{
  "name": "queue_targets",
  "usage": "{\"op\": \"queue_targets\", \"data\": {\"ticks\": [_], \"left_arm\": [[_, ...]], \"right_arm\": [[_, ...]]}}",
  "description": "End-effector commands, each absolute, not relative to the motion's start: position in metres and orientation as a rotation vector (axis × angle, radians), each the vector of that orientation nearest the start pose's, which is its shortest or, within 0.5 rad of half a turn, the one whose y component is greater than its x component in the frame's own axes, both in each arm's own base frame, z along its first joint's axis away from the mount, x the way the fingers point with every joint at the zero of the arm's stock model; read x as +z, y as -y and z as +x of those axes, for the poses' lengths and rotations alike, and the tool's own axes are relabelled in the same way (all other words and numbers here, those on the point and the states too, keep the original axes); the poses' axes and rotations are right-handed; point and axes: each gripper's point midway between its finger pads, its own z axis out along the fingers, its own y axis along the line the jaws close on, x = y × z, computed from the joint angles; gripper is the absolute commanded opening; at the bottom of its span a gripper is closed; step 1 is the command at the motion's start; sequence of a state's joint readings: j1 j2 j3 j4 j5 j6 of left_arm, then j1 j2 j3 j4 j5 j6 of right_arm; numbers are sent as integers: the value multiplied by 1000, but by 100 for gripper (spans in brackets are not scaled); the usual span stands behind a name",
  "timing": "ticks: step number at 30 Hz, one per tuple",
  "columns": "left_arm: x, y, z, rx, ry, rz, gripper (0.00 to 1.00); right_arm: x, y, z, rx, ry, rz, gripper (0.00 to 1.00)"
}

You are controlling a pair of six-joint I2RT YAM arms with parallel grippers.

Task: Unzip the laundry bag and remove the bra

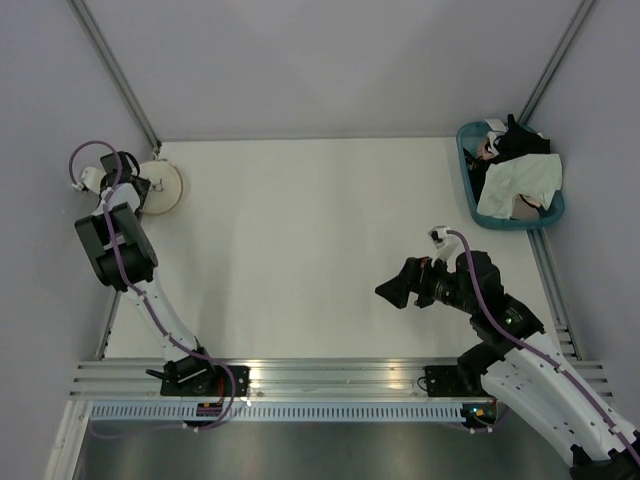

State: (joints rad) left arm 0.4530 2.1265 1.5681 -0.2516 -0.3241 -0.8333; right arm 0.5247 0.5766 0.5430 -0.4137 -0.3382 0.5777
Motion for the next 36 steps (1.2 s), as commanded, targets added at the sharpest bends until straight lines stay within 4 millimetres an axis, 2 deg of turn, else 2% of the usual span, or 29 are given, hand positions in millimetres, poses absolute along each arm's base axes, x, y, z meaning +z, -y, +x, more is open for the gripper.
{"op": "queue_targets", "data": {"ticks": [1, 2, 3, 6, 12, 15, 16, 18, 21, 22, 23, 25, 26, 28, 29, 30, 32, 33, 35, 36], "left_arm": [[29, -306, 466, 148, -1766, -1600, 69], [25, -307, 465, 137, -1767, -1614, 62], [23, -307, 464, 126, -1767, -1617, 41], [24, -307, 464, 93, -1763, -1622, 2], [34, -285, 474, -78, -1756, -1605, 2], [36, -266, 479, -175, -1781, -1576, 2], [40, -253, 479, -224, -1795, -1555, 2], [49, -241, 482, -265, -1792, -1520, 2], [69, -208, 490, -347, -1832, -1432, 2], [82, -186, 500, -418, -1862, -1360, 2], [86, -173, 502, -459, -1886, -1333, 2], [99, -131, 512, -592, -1958, -1215, 2], [103, -116, 514, -640, -1986, -1172, 2], [109, -72, 512, -765, -2076, -1040, 2], [117, -59, 510, -794, -2090, -993, 2], [117, -33, 504, -859, -2139, -928, 2], [126, -8, 495, -890, -2180, -811, 2], [125, 17, 487, -946, -2222, -742, 2], [132, 43, 473, -995, -2261, -640, 2], [131, 69, 462, -1061, -2298, -571, 2]], "right_arm": [[192, -189, 170, 1028, -2110, -139, 98], [193, -189, 170, 1030, -2107, -138, 98], [194, -190, 170, 1032, -2108, -137, 98], [196, -189, 170, 1036, -2099, -135, 98], [200, -189, 168, 1044, -2081, -139, 98], [203, -187, 166, 1044, -2066, -147, 98], [203, -187, 165, 1045, -2061, -149, 98], [206, -185, 162, 1047, -2042, -153, 98], [211, -182, 159, 1049, -2016, -153, 98], [213, -181, 158, 1050, -2001, -153, 98], [214, -181, 158, 1051, -1996, -154, 98], [219, -179, 157, 1048, -1974, -155, 98], [222, -178, 158, 1044, -1963, -155, 98], [228, -177, 157, 1043, -1938, -162, 98], [230, -177, 158, 1040, -1929, -161, 98], [232, -176, 158, 1034, -1921, -160, 98], [236, -175, 158, 1033, -1905, -168, 98], [237, -174, 159, 1028, -1903, -164, 98], [238, -172, 160, 1010, -1900, -158, 98], [240, -171, 160, 1003, -1896, -151, 98]]}}
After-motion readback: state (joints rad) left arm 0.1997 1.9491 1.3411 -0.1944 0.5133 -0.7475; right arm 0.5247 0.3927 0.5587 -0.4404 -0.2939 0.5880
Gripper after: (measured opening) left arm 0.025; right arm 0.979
